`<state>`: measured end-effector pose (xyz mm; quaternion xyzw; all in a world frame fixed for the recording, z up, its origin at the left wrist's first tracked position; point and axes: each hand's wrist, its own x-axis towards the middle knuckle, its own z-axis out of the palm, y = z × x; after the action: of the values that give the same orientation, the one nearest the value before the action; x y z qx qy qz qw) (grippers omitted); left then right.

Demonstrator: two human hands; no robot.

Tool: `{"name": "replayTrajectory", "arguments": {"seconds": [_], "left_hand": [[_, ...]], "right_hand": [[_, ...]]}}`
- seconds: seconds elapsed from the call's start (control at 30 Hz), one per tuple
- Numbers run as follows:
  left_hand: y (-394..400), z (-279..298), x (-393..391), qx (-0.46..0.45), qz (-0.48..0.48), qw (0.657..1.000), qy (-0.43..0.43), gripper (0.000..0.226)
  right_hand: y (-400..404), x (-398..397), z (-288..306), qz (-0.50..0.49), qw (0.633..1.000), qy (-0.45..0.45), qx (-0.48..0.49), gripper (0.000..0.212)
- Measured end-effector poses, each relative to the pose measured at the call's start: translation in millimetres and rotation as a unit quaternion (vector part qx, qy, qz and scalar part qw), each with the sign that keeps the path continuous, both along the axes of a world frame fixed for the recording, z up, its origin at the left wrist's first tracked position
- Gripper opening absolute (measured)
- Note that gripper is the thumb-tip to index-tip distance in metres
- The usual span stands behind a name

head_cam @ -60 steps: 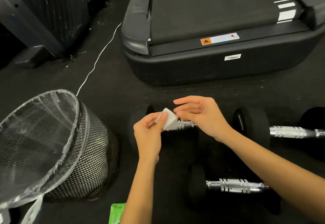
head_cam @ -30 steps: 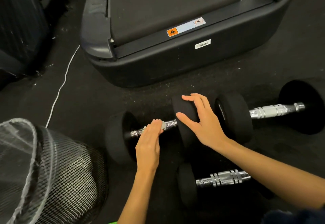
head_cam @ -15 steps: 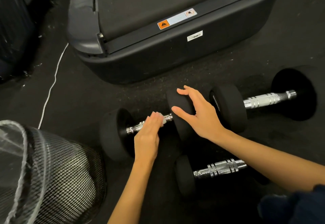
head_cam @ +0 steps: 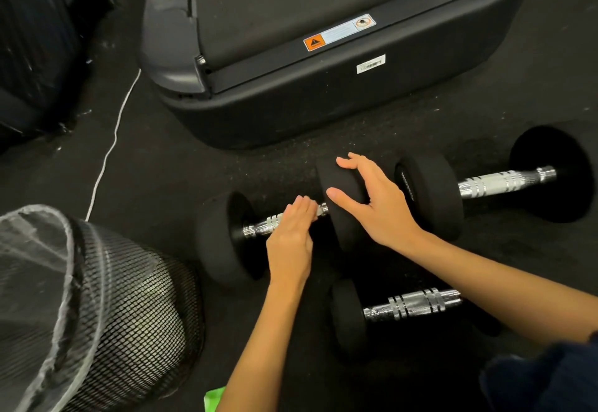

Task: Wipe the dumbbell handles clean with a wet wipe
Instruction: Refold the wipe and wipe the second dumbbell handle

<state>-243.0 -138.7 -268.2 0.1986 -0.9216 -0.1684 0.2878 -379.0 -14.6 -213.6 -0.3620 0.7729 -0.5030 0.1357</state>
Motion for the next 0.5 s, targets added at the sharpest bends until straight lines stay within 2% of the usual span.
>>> {"name": "replayTrajectory", "arguments": {"seconds": [0.1,0.3,0.4,0.5], "left_hand": [[0.0,6.4,-2.3,-0.015,-0.036,0.999,-0.019,0.034],[-10.4,34.0,10.0,0.064,-0.066,0.992,-0.089,0.046],[-13.8,45.4,14.3,0.092,-0.042,0.993,-0.063,0.042],[-8.7,54.3,14.2,0.153,0.036,0.987,-0.025,0.029]], "right_hand": [[0.5,-2.5,1.2,0.002,1.000,0.007,0.006,0.054],[3.2,-0.3,2.0,0.002,1.000,0.009,0.016,0.055],[3.7,-0.2,3.6,0.002,1.000,0.005,0.022,0.055],[3.6,-0.2,4.7,0.005,1.000,0.007,0.017,0.055]]}}
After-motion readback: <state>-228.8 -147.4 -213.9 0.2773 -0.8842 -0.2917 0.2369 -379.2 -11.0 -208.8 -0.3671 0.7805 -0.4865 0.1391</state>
